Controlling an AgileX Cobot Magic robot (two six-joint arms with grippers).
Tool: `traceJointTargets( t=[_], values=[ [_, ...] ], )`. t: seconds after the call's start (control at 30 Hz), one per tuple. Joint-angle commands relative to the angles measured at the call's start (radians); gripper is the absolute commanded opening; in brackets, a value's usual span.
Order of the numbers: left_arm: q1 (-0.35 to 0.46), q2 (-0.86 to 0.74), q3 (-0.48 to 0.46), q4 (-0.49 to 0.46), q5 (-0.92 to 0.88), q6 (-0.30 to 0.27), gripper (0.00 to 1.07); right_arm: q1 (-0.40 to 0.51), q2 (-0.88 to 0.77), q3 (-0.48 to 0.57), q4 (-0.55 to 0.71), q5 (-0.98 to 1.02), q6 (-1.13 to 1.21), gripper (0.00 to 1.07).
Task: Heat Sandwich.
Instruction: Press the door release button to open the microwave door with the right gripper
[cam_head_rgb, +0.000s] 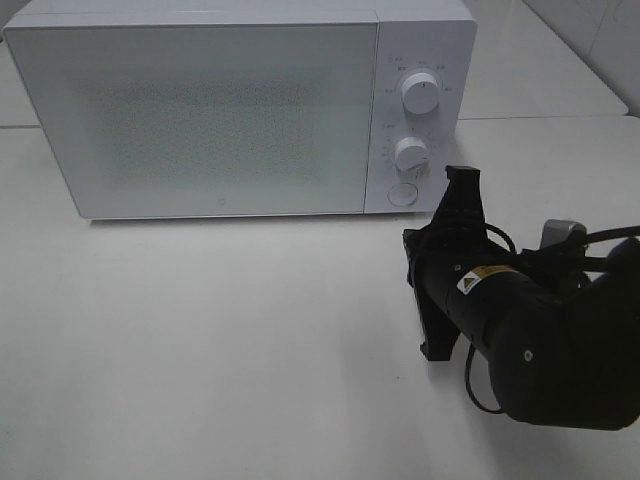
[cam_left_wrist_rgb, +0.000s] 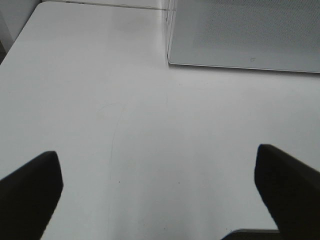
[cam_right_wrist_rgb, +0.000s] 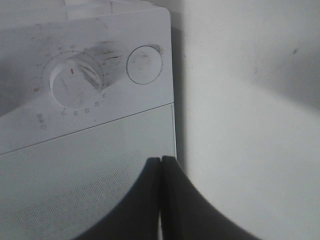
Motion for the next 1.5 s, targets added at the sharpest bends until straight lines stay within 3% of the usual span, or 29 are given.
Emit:
traceJointTargets(
  t=[0.03,0.23,0.87,1.5],
  values=[
    [0.002,-0.011,0.002,-0.011,-0.013,0.000,0.99,-0.018,0.030,-0.035,0.016,0.013,-0.012,0.00],
    [0.002,-0.011,0.002,-0.011,-0.013,0.000,0.99,-0.091,0.078,-0.111,-0.057,0.052,-0.014,0.00],
    [0.002,-0.011,0.002,-0.011,-0.013,0.000,0.99,-0.224,0.158,-0.256,-0.106,0.123,-0.109,0.00],
    [0.002,-0.010,0.002,-0.011,-0.013,0.000,0.99,-0.273,0.242,-0.371,-0.139,0.148,-0.115,0.00]
  ],
)
